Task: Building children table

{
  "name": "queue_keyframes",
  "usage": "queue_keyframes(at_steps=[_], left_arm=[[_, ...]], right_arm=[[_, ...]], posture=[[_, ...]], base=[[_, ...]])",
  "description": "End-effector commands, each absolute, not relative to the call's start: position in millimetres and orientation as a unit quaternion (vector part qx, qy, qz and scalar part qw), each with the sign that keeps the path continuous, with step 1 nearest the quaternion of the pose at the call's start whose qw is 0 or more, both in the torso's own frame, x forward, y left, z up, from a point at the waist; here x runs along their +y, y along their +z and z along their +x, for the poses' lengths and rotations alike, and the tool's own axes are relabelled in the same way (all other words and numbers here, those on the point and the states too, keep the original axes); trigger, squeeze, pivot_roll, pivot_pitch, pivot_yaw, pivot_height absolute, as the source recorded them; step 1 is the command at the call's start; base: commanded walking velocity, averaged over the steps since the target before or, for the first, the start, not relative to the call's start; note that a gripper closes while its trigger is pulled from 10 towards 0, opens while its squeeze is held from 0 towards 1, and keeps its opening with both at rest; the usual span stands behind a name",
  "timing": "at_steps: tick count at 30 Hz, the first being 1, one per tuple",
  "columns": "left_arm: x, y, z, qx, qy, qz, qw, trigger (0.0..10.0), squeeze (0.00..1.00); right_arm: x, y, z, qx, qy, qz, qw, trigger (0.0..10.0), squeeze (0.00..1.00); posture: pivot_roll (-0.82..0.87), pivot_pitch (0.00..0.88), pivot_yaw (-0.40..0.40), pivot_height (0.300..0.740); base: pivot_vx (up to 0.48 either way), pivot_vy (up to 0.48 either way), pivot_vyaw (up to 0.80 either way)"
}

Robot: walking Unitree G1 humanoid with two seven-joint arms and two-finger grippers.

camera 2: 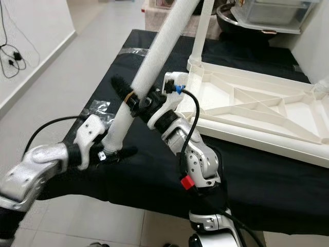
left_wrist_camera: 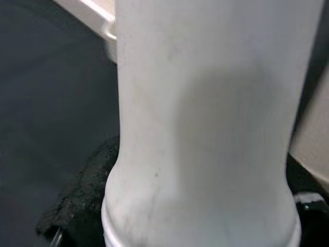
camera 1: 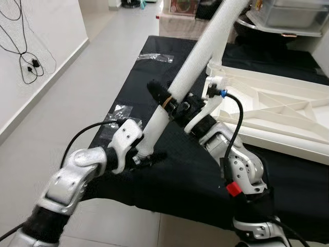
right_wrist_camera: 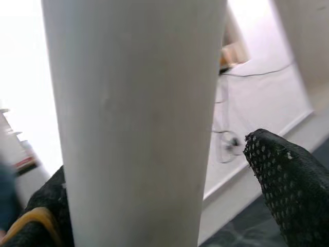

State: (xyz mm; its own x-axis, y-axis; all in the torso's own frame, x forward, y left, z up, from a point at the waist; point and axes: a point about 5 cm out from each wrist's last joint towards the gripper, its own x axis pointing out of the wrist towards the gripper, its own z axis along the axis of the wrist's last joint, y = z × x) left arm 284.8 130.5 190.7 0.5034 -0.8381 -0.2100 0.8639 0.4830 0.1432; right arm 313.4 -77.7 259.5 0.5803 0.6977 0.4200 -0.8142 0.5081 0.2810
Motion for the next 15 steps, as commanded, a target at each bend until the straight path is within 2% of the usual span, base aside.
queue_keyframes(at_steps=[1, 7, 11, 15], left_arm=[[125.4, 193.6, 273.2, 0.061, -0.543, 0.095, 0.832, 10.0, 0.00], [133.1, 189.2, 264.7, 0.089, -0.562, 0.084, 0.818, 10.0, 0.00], [138.3, 185.4, 257.3, 0.115, -0.572, 0.067, 0.809, 10.0, 0.00], [139.3, 183.6, 251.4, 0.129, -0.581, 0.055, 0.802, 10.0, 0.00]], right_arm=[[-72.9, 257.6, 306.0, -0.119, 0.477, 0.228, 0.840, 10.0, 0.00], [-72.2, 255.5, 298.7, -0.110, 0.519, 0.219, 0.819, 10.0, 0.00], [-70.1, 252.8, 290.7, -0.097, 0.565, 0.214, 0.791, 10.0, 0.00], [-69.4, 250.0, 286.7, -0.090, 0.585, 0.202, 0.781, 10.0, 0.00]], posture=[[0.13, 0.124, -0.022, 0.740], [0.13, 0.125, -0.023, 0.740], [0.13, 0.133, -0.022, 0.740], [0.13, 0.136, -0.023, 0.740]], base=[[0.000, 0.000, 0.00], [0.000, 0.000, 0.00], [0.000, 0.000, 0.00], [0.000, 0.000, 0.00]])
